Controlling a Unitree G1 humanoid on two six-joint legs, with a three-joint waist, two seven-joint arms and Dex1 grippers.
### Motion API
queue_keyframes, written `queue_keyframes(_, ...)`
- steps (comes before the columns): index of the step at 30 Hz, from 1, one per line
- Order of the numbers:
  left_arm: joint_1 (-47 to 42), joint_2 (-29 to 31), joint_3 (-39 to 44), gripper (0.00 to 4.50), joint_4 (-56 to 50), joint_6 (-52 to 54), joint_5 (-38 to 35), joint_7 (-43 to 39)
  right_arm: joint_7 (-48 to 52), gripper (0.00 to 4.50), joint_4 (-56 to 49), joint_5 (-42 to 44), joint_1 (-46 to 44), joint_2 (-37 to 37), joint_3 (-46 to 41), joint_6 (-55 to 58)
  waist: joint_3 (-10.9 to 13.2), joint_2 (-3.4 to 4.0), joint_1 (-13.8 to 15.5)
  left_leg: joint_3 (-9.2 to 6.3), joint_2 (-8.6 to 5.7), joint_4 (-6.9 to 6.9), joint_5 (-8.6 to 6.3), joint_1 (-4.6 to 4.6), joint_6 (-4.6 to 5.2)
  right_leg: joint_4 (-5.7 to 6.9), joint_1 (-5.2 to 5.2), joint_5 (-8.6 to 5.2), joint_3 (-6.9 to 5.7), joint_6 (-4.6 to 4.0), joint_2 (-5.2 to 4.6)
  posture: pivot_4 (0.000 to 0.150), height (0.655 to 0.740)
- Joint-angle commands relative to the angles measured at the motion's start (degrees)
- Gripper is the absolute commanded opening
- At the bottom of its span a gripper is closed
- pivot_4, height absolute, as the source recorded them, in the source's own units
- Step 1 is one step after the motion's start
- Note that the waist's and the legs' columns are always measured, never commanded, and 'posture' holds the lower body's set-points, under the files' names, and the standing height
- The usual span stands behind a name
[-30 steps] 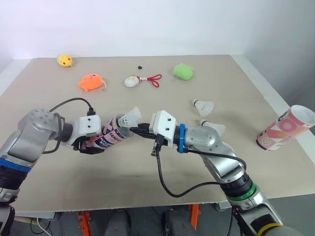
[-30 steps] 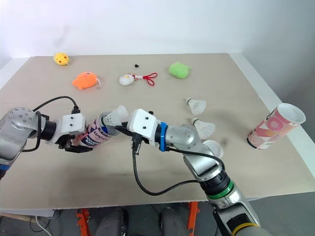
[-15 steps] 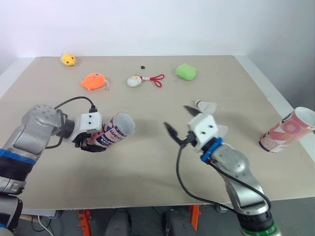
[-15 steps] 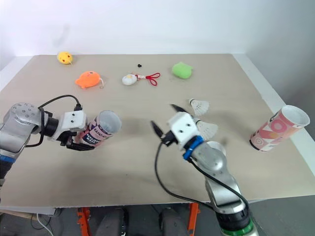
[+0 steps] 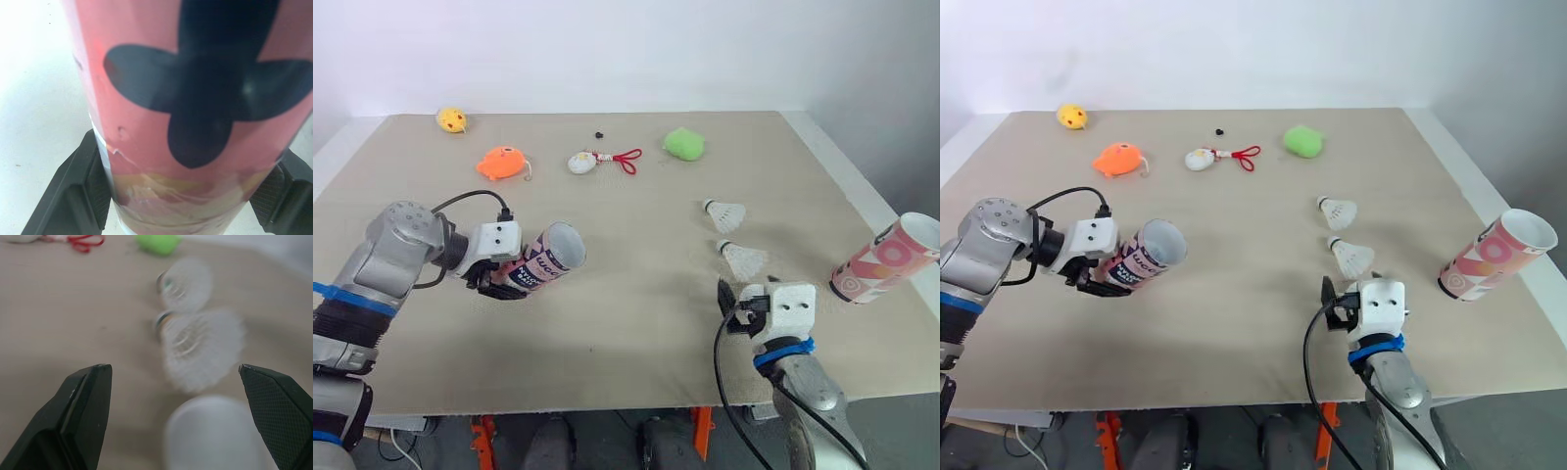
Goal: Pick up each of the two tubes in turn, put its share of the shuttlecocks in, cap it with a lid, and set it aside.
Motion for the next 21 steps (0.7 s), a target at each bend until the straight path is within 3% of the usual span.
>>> queue_keyframes(1, 0.8, -1.1, -1.1, 3.23, -0.4, -0.4, 0.1, 0.1, -0.5, 4.43, 0.6, 2.9, -5.7, -0.2, -2.2, 3.4, 0.0, 0.0, 0.0, 0.04, 0.0, 0.0, 0.04, 0.0, 0.06, 0.0, 0.0, 0.01, 0.03, 0.0, 0.0, 0.15, 0.74)
queue_keyframes(6, 1.2, -1.1, -0.6, 3.23, -1.3, -0.1, -0.1, 0.6, -0.4, 4.43, 4.4, 6.8, -12.4, -0.4, -5.0, 9.0, 0.0, 0.04, 0.0, 0.15, 0.04, 0.0, 0.11, -0.17, 0.15, 0.0, 0.03, -0.02, 0.04, 0.04, 0.0, 0.15, 0.74)
queue_keyframes(7, 1.4, -1.1, -0.5, 3.23, -1.7, 0.2, -0.2, 0.7, -0.7, 4.22, 5.1, 7.8, -13.7, -0.2, -5.8, 10.6, 0.0, 0.06, 0.0, 0.16, 0.03, -0.01, 0.11, -0.24, 0.15, 0.0, -0.01, -0.05, 0.04, 0.08, 0.0, 0.15, 0.74)
queue_keyframes(9, 2.0, -0.8, -0.1, 3.23, -2.5, 0.6, -0.3, 0.8, -0.7, 3.64, 6.0, 9.7, -15.1, -0.1, -6.9, 12.8, -0.1, 0.1, 0.0, 0.16, 0.01, -0.03, 0.1, -0.3, 0.14, 0.0, -0.02, -0.1, 0.04, 0.16, -0.02, 0.15, 0.74)
queue_keyframes(16, 3.6, -0.3, 1.0, 3.23, -4.5, 1.8, -0.5, 1.0, -1.9, 0.14, 8.7, 12.6, -17.6, 0.4, -8.9, 13.8, -0.1, 0.1, 0.0, 0.06, -0.04, -0.08, 0.09, -0.37, 0.16, 0.0, -0.02, -0.08, -0.02, 0.36, -0.02, 0.15, 0.74)
queue_keyframes(21, 3.8, -0.2, 1.2, 3.23, -4.8, 2.3, -0.5, 1.0, 5.1, 0.05, 2.9, 20.9, -16.5, -0.4, -10.8, 10.2, 0.0, 0.12, 0.0, 0.05, -0.04, -0.07, 0.09, -0.37, 0.16, -0.01, -0.02, -0.06, -0.01, 0.38, -0.01, 0.15, 0.74)
